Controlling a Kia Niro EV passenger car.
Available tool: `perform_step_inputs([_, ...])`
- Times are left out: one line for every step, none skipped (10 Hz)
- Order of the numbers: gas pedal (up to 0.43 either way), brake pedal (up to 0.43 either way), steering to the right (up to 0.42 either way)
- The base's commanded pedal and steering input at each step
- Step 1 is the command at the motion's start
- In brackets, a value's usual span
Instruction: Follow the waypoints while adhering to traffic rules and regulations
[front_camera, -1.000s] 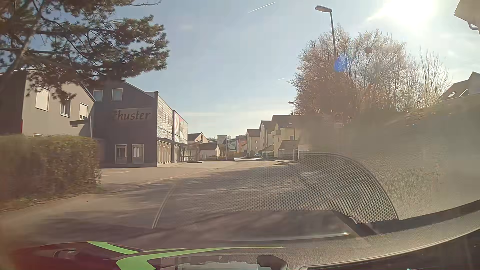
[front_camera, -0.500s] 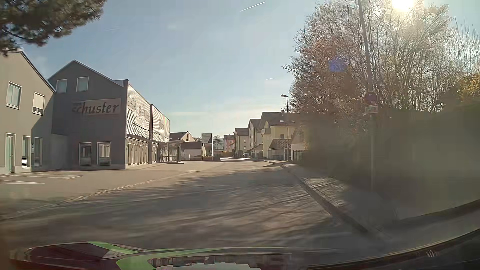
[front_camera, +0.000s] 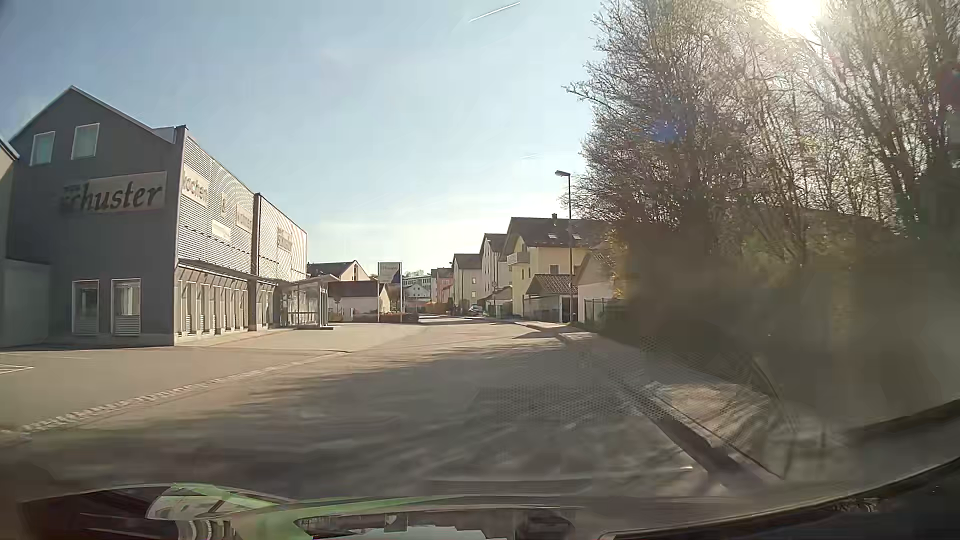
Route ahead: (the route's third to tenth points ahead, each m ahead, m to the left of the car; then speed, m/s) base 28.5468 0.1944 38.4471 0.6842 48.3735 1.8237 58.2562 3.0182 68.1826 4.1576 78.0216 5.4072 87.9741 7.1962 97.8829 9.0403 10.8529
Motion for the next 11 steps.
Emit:
perform_step_inputs([0.189, 0.0, 0.015])
perform_step_inputs([0.15, 0.0, 0.014])
perform_step_inputs([0.138, 0.0, 0.014])
perform_step_inputs([0.138, 0.0, 0.013])
perform_step_inputs([0.138, 0.0, 0.012])
perform_step_inputs([0.138, 0.0, 0.011])
perform_step_inputs([0.138, 0.0, 0.006])
perform_step_inputs([0.15, 0.0, 0.004])
perform_step_inputs([0.15, 0.0, 0.003])
perform_step_inputs([0.15, 0.0, 0.003])
perform_step_inputs([0.15, 0.0, 0.002])
